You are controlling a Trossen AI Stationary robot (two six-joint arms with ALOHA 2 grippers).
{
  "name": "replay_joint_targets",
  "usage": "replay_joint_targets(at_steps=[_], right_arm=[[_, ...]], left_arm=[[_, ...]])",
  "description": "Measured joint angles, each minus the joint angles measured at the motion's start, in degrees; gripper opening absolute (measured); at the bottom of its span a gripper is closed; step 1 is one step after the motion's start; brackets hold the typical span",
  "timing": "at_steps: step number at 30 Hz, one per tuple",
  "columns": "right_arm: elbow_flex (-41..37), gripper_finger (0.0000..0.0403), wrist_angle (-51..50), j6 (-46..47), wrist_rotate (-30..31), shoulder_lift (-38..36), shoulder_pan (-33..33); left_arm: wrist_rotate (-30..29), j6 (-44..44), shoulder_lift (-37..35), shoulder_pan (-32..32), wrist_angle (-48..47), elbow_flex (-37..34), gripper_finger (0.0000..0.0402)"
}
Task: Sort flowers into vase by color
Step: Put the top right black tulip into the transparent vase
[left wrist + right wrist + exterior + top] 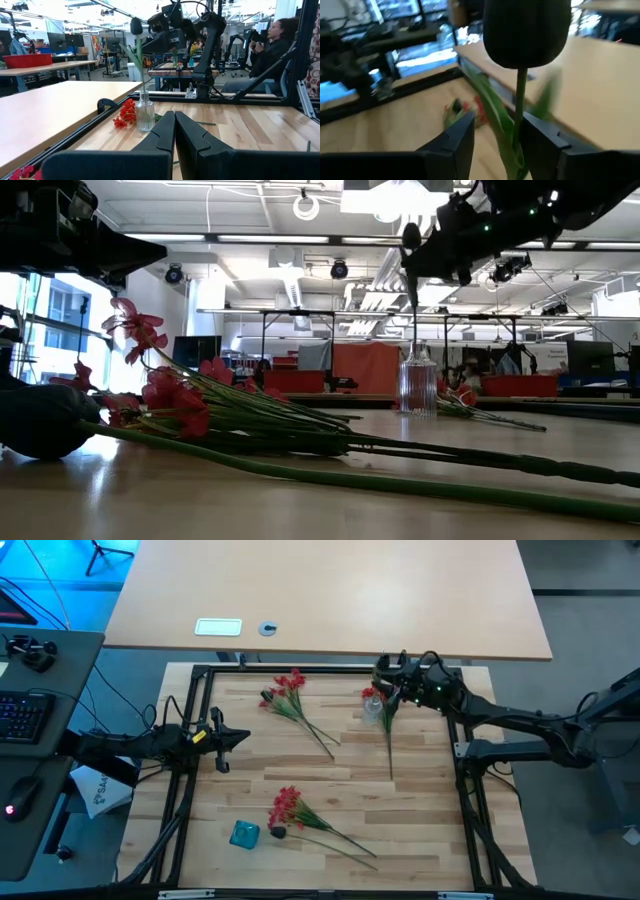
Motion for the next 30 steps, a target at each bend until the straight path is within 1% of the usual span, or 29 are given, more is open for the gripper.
replay_joint_targets(at_steps=[2, 4, 8, 12, 24, 30], right_arm=[[1.8, 0.0153, -4.6, 0.0, -1.9, 0.0, 0.0], [3.5, 0.0155, -9.2, -0.4, -2.4, 0.0, 0.0], [6.8, 0.0157, -18.2, -3.9, -1.9, 0.0, 0.0], [10.2, 0.0157, -25.0, -6.5, -0.8, 0.0, 0.0], [22.6, 0.0157, -39.8, -9.2, -0.8, 0.0, 0.0], [28.0, 0.0157, -44.4, -11.2, -0.8, 0.0, 0.0]], left_arm=[[0.0, 0.0, 0.0, 0.0, 0.0, 0.0, 0.0000], [0.0, 0.0, 0.0, 0.0, 0.0, 0.0, 0.0000], [0.0, 0.0, 0.0, 0.0, 0.0, 0.0, 0.0000], [0.0, 0.0, 0.0, 0.0, 0.0, 0.0, 0.0000], [0.0, 0.0, 0.0, 0.0, 0.0, 0.0, 0.0000], [0.0, 0.0, 0.0, 0.0, 0.0, 0.0, 0.0000]])
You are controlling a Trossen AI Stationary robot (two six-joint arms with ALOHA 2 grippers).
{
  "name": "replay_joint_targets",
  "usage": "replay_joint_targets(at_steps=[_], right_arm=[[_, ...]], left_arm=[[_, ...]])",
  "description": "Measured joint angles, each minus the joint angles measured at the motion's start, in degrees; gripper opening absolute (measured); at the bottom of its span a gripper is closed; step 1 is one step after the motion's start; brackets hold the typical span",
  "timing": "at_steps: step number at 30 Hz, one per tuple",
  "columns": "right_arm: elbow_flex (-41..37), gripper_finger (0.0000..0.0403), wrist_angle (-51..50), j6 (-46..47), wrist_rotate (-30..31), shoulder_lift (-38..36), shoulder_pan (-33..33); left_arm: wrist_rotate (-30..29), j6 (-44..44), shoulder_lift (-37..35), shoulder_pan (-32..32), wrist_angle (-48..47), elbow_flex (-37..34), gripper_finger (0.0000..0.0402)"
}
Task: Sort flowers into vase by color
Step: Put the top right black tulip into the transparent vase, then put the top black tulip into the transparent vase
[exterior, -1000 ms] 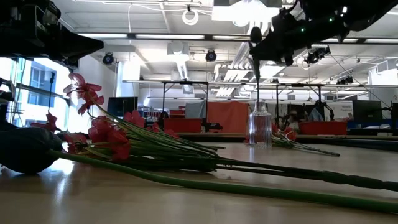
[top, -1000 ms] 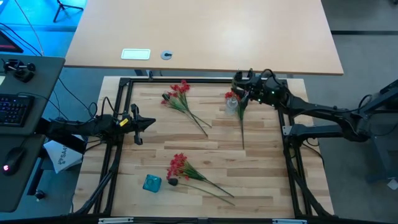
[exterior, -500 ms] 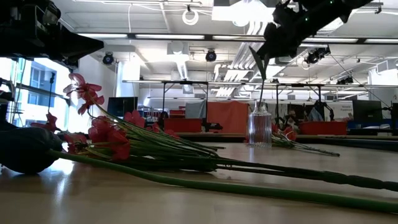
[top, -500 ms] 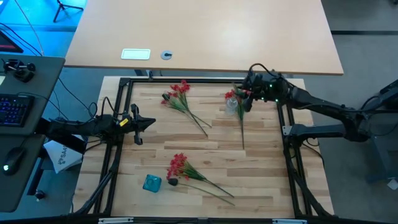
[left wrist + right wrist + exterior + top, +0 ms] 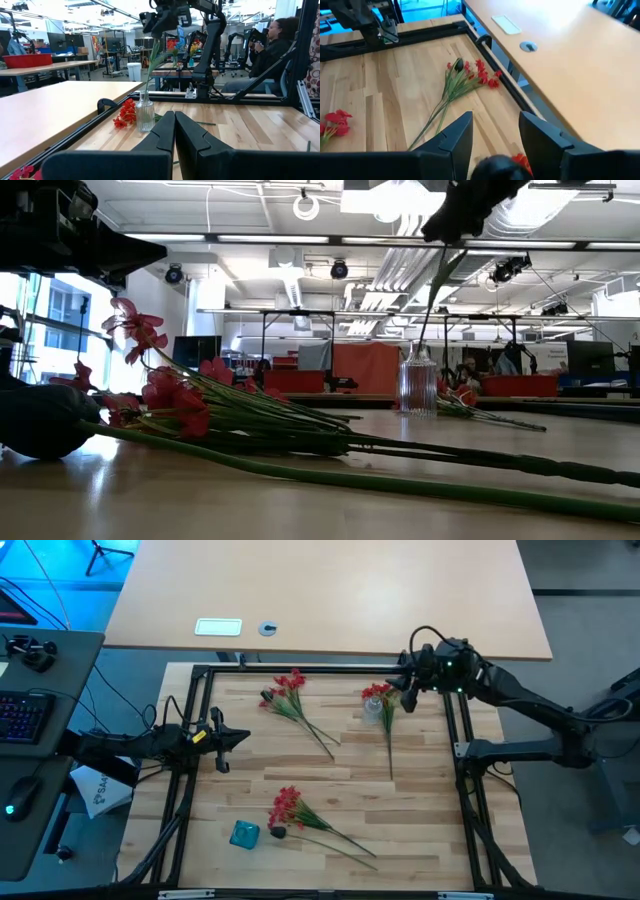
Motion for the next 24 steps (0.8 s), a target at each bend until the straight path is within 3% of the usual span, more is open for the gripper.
replay_joint_targets(at_steps=[11, 15, 20, 24], right_arm=[[9.3, 0.0157, -1.5, 1.4, -0.4, 0.0, 0.1], [12.4, 0.0157, -0.8, 5.6, -6.4, 0.0, 1.9], [12.9, 0.0157, 1.6, 15.3, -16.2, 0.2, 8.2], [12.9, 0.0157, -0.5, 20.1, -17.2, 2.0, 17.5]], left_arm=[[0.0, 0.0, 0.0, 0.0, 0.0, 0.0, 0.0000], [0.0, 0.0, 0.0, 0.0, 0.0, 0.0, 0.0000], [0.0, 0.0, 0.0, 0.0, 0.0, 0.0, 0.0000], [0.0, 0.0, 0.0, 0.0, 0.0, 0.0, 0.0000]])
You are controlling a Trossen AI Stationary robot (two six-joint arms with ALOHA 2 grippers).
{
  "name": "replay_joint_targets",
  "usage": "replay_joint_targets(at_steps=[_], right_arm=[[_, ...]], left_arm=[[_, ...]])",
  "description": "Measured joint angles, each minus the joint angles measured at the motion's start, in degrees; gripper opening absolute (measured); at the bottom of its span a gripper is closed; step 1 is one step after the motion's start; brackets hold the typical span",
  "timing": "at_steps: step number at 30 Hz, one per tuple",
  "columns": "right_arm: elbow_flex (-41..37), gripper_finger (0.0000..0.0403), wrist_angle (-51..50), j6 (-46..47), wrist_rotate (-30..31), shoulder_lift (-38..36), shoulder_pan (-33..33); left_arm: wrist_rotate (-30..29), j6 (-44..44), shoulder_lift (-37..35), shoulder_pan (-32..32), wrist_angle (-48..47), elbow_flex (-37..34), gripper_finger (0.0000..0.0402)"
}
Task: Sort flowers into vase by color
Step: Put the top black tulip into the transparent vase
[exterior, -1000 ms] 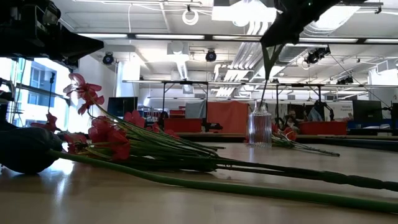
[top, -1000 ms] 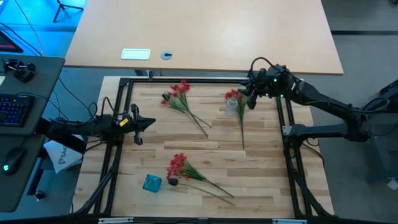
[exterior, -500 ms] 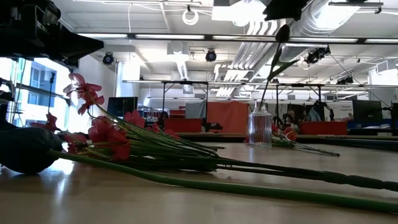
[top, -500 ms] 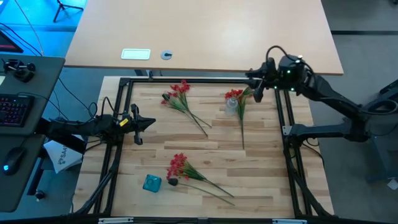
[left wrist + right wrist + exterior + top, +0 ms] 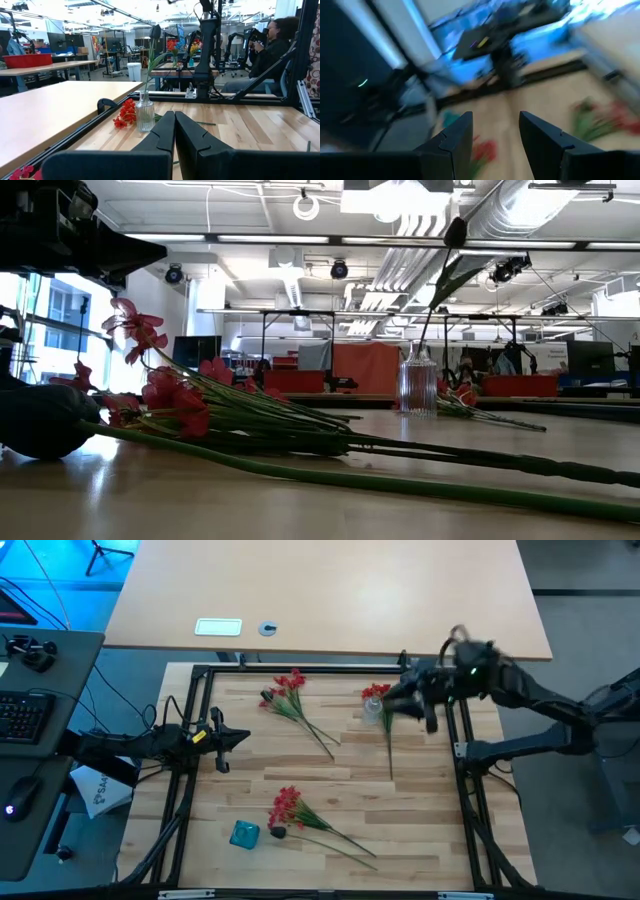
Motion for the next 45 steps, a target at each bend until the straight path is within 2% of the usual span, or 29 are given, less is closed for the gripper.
replay_joint_targets(at_steps=[6, 10, 12, 15, 20, 25, 29, 34, 42, 45], right_arm=[[0.0, 0.0157, -12.2, 5.3, 1.2, 5.5, 12.3], [-0.4, 0.0151, -21.5, 8.0, 5.9, 10.7, 18.9], [-3.0, 0.0147, -22.0, 8.2, 7.7, 12.6, 21.6], [-10.2, 0.0143, -16.8, 10.2, 8.1, 14.5, 24.7], [-21.9, 0.0140, 0.0, 18.6, 5.9, 16.7, 27.1], [-25.1, 0.0139, 12.3, 21.4, 7.3, 20.3, 28.8], [-22.4, 0.0139, 13.3, 16.7, 12.9, 25.9, 29.0], [-15.5, 0.0139, 13.0, 9.7, 21.5, 35.2, 25.7], [-4.2, 0.0139, 12.6, 3.1, 24.5, 45.9, 18.3], [-1.7, 0.0139, 12.0, 2.6, 28.6, 47.9, 16.2]], left_arm=[[0.0, 0.0, 0.0, 0.0, 0.0, 0.0, 0.0000], [0.0, 0.0, 0.0, 0.0, 0.0, 0.0, 0.0000], [0.0, 0.0, 0.0, 0.0, 0.0, 0.0, 0.0000], [0.0, 0.0, 0.0, 0.0, 0.0, 0.0, 0.0000], [0.0, 0.0, 0.0, 0.0, 0.0, 0.0, 0.0000], [0.0, 0.0, 0.0, 0.0, 0.0, 0.0, 0.0000], [0.0, 0.0, 0.0, 0.0, 0.0, 0.0, 0.0000], [0.0, 0.0, 0.0, 0.0, 0.0, 0.0, 0.0000], [0.0, 0.0, 0.0, 0.0, 0.0, 0.0, 0.0000], [0.0, 0.0, 0.0, 0.0, 0.0, 0.0, 0.0000]])
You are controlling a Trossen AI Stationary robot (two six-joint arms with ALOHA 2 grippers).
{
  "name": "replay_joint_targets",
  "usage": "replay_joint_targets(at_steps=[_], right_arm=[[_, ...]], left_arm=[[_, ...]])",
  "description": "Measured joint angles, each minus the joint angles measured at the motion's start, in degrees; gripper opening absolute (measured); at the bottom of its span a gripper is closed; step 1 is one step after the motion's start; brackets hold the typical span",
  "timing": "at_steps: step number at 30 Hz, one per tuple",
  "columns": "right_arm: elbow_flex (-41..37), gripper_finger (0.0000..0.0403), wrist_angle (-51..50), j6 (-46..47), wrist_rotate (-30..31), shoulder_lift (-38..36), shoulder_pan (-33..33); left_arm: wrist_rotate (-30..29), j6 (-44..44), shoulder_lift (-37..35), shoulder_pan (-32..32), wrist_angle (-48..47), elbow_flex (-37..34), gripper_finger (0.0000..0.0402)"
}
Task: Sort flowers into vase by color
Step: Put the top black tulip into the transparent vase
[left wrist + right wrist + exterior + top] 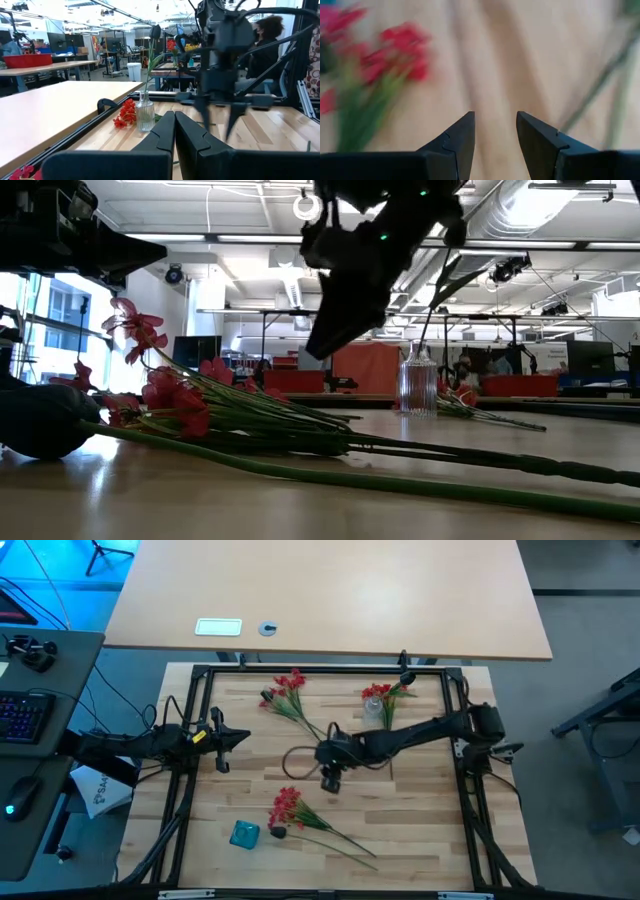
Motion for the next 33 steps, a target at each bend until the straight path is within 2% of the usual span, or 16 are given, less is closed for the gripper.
replay_joint_targets(at_steps=[3, 6, 18, 26, 33], right_arm=[[2.1, 0.0139, 0.1, 3.2, 6.0, 1.9, -1.9], [3.9, 0.0139, 0.1, 7.0, 8.0, 4.1, -3.8], [9.2, 0.0139, -0.2, 8.1, 10.1, 13.9, -7.4], [9.6, 0.0139, -0.2, 9.2, 10.6, 14.1, -8.8], [9.6, 0.0139, 0.4, 15.1, 9.8, 14.1, -10.1]], left_arm=[[0.0, 0.0, 0.0, 0.0, 0.0, 0.0, 0.0000], [0.0, 0.0, 0.0, 0.0, 0.0, 0.0, 0.0000], [0.0, 0.0, 0.0, 0.0, 0.0, 0.0, 0.0000], [0.0, 0.0, 0.0, 0.0, 0.0, 0.0, 0.0000], [0.0, 0.0, 0.0, 0.0, 0.0, 0.0, 0.0000]])
